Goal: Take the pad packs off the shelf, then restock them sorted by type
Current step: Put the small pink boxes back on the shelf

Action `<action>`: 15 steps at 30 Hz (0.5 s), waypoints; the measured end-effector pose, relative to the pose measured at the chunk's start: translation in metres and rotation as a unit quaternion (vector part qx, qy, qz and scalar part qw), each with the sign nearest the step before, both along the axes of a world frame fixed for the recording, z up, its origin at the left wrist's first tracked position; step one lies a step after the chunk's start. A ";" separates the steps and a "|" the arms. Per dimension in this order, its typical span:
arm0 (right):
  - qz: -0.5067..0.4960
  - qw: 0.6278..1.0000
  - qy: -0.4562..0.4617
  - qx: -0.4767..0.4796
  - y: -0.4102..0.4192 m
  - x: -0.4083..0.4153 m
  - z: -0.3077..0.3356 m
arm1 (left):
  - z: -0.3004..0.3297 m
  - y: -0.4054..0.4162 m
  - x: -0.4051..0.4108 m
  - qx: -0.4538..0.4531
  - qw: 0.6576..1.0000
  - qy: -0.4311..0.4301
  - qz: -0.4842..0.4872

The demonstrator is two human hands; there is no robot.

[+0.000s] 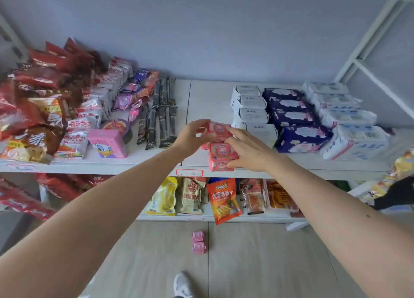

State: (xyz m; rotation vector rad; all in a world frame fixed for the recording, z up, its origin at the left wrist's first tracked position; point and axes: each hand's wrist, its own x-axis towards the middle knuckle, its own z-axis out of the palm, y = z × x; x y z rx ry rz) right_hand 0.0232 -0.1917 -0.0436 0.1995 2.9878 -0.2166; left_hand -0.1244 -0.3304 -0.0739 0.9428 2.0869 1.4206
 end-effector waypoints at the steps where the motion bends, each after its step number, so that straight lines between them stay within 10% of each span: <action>1: 0.002 1.000 -0.002 0.017 0.004 -0.012 -0.001 | -0.001 0.005 -0.010 0.001 1.000 -0.005 -0.001; 15: 0.010 0.992 -0.052 0.114 0.044 -0.096 -0.023 | -0.051 0.057 -0.085 -0.040 0.999 -0.016 0.007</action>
